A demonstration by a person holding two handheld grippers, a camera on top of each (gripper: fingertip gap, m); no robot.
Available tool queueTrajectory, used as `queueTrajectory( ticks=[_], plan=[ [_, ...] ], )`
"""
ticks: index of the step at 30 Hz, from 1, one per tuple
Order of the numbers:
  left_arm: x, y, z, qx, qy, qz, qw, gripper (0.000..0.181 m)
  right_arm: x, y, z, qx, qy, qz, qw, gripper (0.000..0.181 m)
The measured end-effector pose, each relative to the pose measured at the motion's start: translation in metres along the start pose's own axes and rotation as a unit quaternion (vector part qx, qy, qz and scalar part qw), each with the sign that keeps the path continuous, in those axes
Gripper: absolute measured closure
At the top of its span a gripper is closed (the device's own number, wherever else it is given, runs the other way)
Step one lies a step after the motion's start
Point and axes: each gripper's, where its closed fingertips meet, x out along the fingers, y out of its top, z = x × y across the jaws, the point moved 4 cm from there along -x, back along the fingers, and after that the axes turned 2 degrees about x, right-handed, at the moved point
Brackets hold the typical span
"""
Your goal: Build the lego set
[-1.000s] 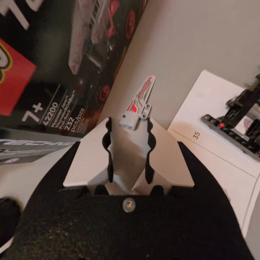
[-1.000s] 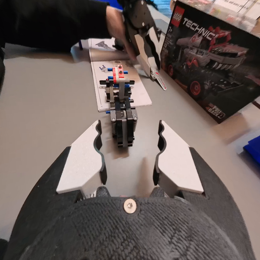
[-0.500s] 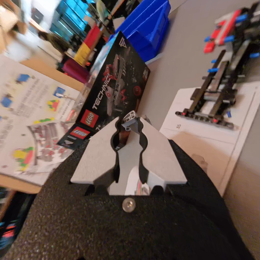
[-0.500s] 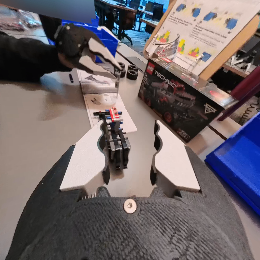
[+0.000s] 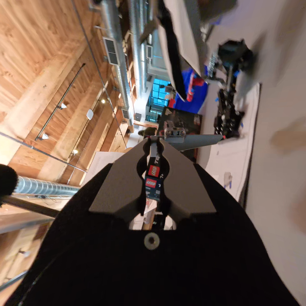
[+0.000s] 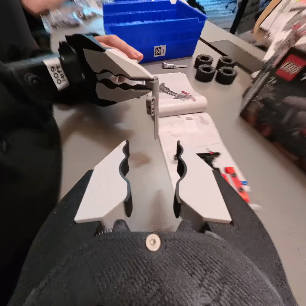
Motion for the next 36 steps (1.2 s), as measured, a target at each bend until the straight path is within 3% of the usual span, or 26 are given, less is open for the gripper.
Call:
queueTrajectory(
  ticks=[5,9,11,15,20,23,26,29,33,36],
  plan=[
    [-0.009,0.016,-0.013,-0.084,0.013,0.067,0.994,0.178,0.021,0.003,-0.015,0.151,0.109,0.084,0.979,0.141],
    [-0.012,0.025,-0.014,-0.109,0.012,0.089,0.990,0.178,0.030,-0.004,-0.027,0.121,0.115,0.075,0.983,0.145],
    [-0.011,0.029,-0.013,-0.123,0.007,0.096,0.988,0.178,0.031,-0.010,-0.031,0.061,0.089,0.060,0.992,0.171],
    [-0.008,0.035,-0.006,-0.147,-0.030,0.107,0.983,0.176,0.024,-0.019,-0.025,-0.070,-0.049,0.037,0.996,0.181],
    [-0.003,0.047,0.011,-0.244,-0.118,0.120,0.955,0.172,0.005,-0.036,-0.011,-0.181,-0.226,-0.001,0.957,0.181],
    [0.002,0.047,0.009,-0.360,-0.159,0.123,0.911,0.159,-0.019,-0.040,0.005,-0.261,-0.363,-0.027,0.894,0.181],
    [0.011,0.039,0.004,-0.507,-0.194,0.101,0.833,0.153,-0.037,-0.043,0.014,-0.335,-0.455,-0.053,0.823,0.181],
    [0.022,0.031,0.013,-0.612,-0.246,0.055,0.749,0.148,-0.042,-0.042,0.014,-0.412,-0.502,-0.081,0.756,0.181],
    [0.029,0.036,0.025,-0.702,-0.299,0.035,0.646,0.137,-0.039,-0.040,0.010,-0.462,-0.522,-0.084,0.712,0.181],
    [0.028,0.043,0.027,-0.728,-0.322,0.047,0.604,0.148,-0.042,-0.032,0.005,-0.499,-0.544,-0.073,0.670,0.181]
  ],
)
